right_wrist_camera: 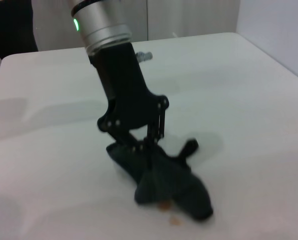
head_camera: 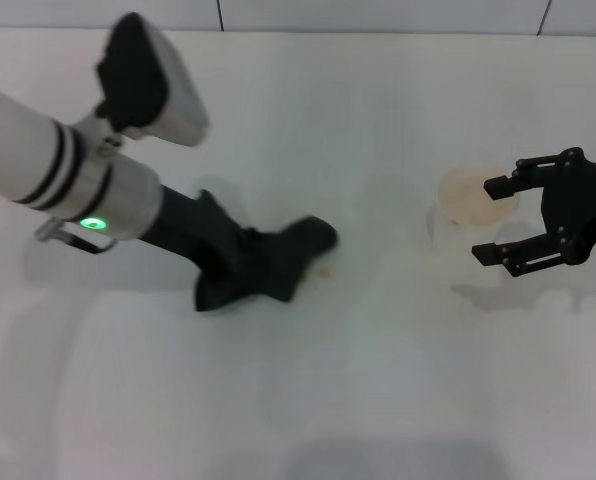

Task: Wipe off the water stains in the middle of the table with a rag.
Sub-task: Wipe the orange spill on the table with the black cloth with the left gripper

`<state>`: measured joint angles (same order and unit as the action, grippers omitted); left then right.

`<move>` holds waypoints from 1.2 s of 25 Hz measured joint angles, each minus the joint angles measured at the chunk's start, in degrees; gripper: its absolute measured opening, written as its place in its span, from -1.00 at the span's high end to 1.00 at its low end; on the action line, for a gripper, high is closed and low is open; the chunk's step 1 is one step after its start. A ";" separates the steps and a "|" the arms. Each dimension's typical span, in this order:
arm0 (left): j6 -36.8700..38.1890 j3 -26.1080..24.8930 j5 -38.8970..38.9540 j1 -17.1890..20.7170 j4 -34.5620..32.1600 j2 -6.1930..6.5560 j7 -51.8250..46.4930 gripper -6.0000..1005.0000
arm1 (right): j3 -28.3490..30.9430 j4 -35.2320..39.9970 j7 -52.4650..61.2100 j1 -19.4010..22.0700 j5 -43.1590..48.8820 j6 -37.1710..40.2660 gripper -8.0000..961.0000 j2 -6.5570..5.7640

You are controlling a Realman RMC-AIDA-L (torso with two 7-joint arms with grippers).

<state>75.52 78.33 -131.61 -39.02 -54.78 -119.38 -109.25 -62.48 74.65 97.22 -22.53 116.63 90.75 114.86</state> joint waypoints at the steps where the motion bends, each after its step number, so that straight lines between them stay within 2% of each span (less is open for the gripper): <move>1: 0.00 0.95 0.63 0.04 -0.38 -0.02 -0.11 0.73 | 0.06 0.11 0.04 0.01 0.00 0.20 -0.69 0.01; 7: 0.00 9.01 3.87 0.64 -3.02 -0.16 -1.41 0.73 | 1.33 0.50 0.13 0.19 -0.08 1.49 -0.69 0.06; 11: -0.59 9.97 3.52 1.19 -3.26 -0.18 -2.43 0.72 | 1.59 0.52 0.09 0.21 -0.49 1.88 -0.69 0.13; 14: -1.37 6.26 1.49 1.46 -2.40 0.12 -2.81 0.72 | 1.58 0.58 0.08 0.21 -0.55 2.03 -0.69 0.15; 17: -1.98 -0.17 -2.36 1.79 -1.27 0.14 -2.68 0.71 | 1.43 0.59 0.07 0.21 -0.58 2.07 -0.69 0.18; 18: -1.98 -0.17 -2.36 1.79 -1.27 0.14 -2.68 0.71 | 1.36 0.60 0.06 0.21 -0.62 2.08 -0.69 0.20; 19: -2.71 -4.74 -4.30 1.87 -0.41 0.24 -2.55 0.71 | 1.32 0.62 0.04 0.21 -0.68 2.08 -0.69 0.23; 22: -3.31 -9.17 -5.74 1.80 0.05 0.36 -2.26 0.71 | 1.23 0.65 0.00 0.20 -0.72 2.07 -0.69 0.27; 26: -3.68 -10.33 -6.33 1.46 0.40 0.36 -1.71 0.70 | 1.17 0.67 -0.11 0.10 -0.73 2.07 -0.69 0.27; 30: -3.69 -5.71 -3.76 -0.30 1.91 0.05 -1.33 0.70 | 1.16 0.64 -0.21 0.05 -0.72 2.08 -0.69 0.27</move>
<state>71.83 72.62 -135.37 -39.31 -52.87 -119.34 -110.57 -61.32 75.29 97.01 -22.48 115.90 92.82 115.14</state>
